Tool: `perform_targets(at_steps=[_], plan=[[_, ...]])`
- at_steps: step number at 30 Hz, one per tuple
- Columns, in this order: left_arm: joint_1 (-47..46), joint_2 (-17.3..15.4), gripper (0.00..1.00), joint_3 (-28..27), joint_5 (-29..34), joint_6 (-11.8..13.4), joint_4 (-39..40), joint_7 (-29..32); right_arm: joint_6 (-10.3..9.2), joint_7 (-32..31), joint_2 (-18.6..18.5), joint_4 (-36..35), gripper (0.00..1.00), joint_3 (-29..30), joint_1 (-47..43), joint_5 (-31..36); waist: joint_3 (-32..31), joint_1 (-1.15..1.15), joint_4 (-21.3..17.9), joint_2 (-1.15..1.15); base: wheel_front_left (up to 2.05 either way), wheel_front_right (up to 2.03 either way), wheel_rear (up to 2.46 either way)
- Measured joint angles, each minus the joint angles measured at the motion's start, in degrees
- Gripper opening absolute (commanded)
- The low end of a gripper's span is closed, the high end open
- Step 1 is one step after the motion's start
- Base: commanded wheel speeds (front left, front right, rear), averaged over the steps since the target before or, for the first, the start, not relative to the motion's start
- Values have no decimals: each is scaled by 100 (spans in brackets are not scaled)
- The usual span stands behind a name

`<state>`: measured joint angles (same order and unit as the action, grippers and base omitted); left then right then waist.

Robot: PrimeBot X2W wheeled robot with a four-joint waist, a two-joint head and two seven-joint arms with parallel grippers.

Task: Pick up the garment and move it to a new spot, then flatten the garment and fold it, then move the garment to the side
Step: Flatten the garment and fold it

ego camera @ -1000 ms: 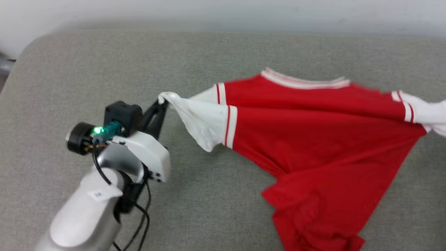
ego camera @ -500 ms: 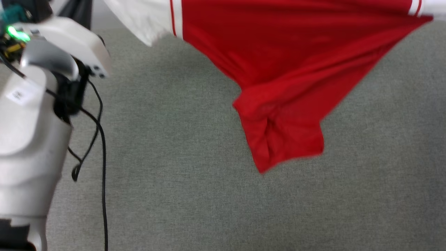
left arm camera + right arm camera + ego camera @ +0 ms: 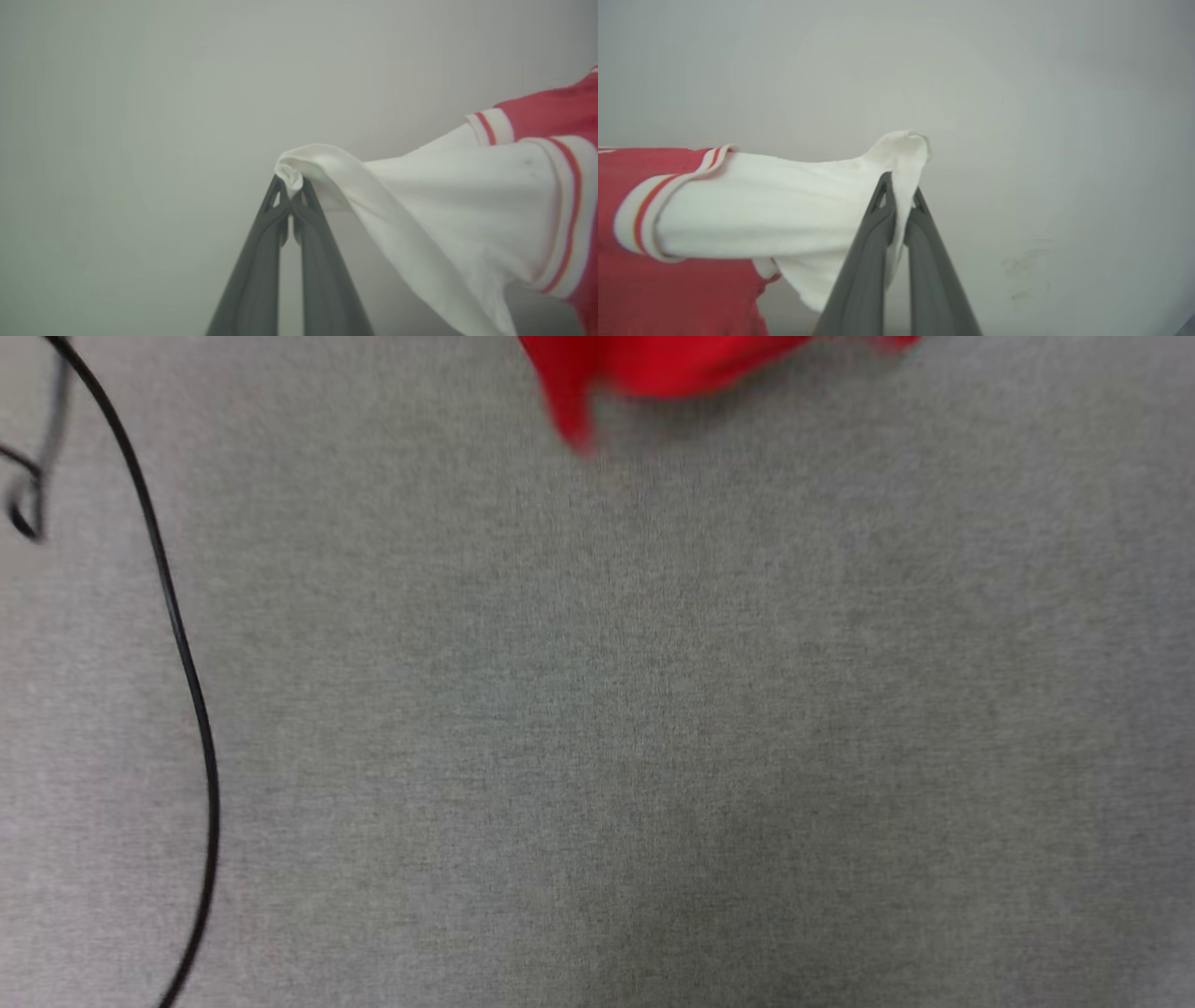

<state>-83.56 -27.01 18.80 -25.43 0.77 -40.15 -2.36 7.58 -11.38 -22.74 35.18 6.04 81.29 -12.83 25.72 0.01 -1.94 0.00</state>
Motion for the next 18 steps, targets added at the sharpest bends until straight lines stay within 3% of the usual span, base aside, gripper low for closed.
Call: perform_targets(at_steps=[9, 18], plan=[[-1411, -147, 0, -11, 202, -116, -455, -432, -1, 422, -55, 415, 0, -323, 1540, 112, 807, 0, 12, 0, 0, 0, 0], [-1415, 35, 0, -46, 2, -236, -1006, -806, -2, 825, -36, 1204, 0, -936, 1848, -337, 1446, 0, 51, 0, 0, 0, 0]])
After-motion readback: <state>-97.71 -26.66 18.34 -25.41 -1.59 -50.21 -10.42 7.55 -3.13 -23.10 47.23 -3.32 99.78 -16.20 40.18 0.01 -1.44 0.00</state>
